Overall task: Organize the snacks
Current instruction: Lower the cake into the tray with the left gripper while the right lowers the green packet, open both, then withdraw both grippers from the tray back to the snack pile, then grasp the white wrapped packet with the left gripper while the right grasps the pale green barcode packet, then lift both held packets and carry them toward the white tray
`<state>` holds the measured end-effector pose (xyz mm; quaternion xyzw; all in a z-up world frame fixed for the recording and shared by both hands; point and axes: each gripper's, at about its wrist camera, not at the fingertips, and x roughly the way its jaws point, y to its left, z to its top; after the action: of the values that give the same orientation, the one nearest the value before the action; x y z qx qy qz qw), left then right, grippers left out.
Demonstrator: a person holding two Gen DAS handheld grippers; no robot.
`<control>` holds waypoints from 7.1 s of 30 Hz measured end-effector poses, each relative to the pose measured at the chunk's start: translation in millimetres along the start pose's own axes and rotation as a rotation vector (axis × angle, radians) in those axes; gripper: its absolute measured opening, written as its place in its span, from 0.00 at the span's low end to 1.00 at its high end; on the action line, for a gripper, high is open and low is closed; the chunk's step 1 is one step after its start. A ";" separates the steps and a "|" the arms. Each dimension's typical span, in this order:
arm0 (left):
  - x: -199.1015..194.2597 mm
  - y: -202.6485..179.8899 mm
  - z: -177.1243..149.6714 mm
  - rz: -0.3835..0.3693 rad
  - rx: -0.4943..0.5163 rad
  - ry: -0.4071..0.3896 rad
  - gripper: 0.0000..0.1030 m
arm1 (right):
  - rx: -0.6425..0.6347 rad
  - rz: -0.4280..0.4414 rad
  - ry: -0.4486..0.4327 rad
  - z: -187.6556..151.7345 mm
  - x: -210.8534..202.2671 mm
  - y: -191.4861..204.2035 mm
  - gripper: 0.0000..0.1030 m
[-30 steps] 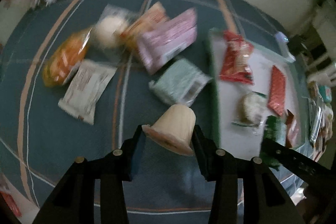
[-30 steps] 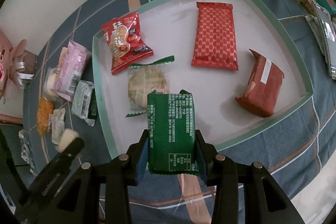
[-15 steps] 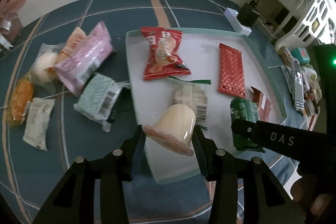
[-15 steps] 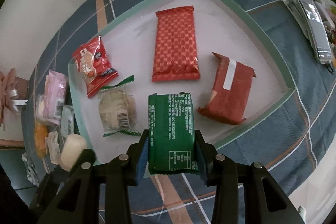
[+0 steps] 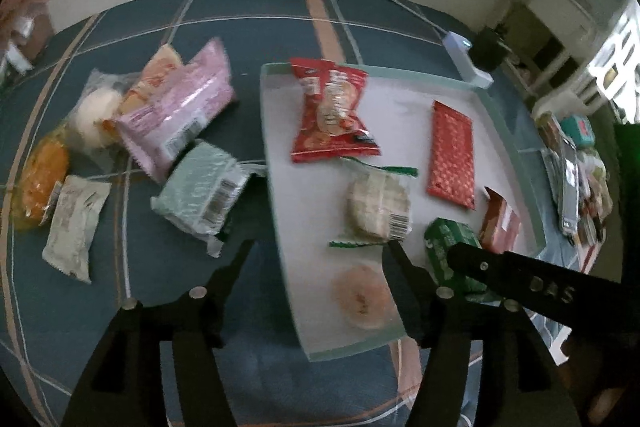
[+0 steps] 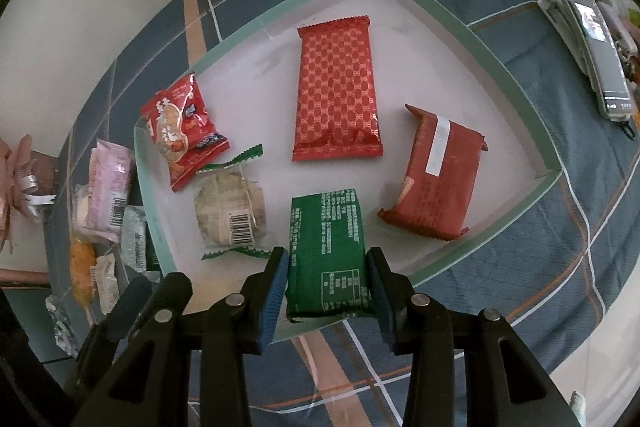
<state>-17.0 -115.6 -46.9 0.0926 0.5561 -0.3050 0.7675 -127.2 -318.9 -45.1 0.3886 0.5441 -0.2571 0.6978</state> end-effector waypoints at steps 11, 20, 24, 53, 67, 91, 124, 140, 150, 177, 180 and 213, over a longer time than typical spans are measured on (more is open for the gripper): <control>-5.4 48.9 1.1 0.166 -0.217 0.012 0.85 | -0.048 -0.018 -0.012 0.8 -4.0 17.3 0.76; -0.4 102.6 -9.2 0.349 -0.388 0.095 0.86 | -0.162 -0.069 -0.013 -8.7 -0.3 47.9 0.83; -8.2 116.8 -9.9 0.366 -0.402 0.084 0.94 | -0.208 -0.070 -0.008 -14.1 1.3 62.2 0.84; -37.9 158.0 0.8 0.486 -0.402 0.004 0.99 | -0.389 0.032 -0.172 -29.6 -20.8 111.2 1.00; -52.6 232.5 -16.5 0.492 -0.662 -0.007 0.99 | -0.444 0.161 -0.116 -58.0 0.9 169.2 1.00; -10.6 205.2 25.5 0.323 -0.502 0.019 0.99 | -0.334 0.140 -0.050 -23.4 56.6 198.1 0.63; 7.8 196.4 33.0 0.301 -0.471 0.090 0.88 | -0.461 -0.007 0.043 -37.6 81.3 233.4 0.53; 31.0 176.1 35.6 0.131 -0.479 0.138 0.57 | -0.394 0.025 0.039 -27.3 75.8 216.6 0.57; 41.0 170.5 38.5 0.189 -0.440 0.140 0.57 | -0.437 -0.030 0.015 -30.1 90.5 229.9 0.57; 56.1 139.5 57.1 0.290 -0.360 0.135 0.54 | -0.581 -0.175 -0.047 -82.0 123.4 263.0 0.58; 51.5 141.7 57.0 0.281 -0.365 0.136 0.53 | -0.590 -0.180 -0.039 -79.6 121.7 263.9 0.57; -6.4 151.4 67.3 0.259 -0.403 0.029 0.35 | -0.522 -0.049 -0.021 -43.1 73.4 243.4 0.50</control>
<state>121.8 -25.0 -46.4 0.0123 0.6001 -0.0854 0.7952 59.1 -141.1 -56.1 0.1792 0.5939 -0.1289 0.7737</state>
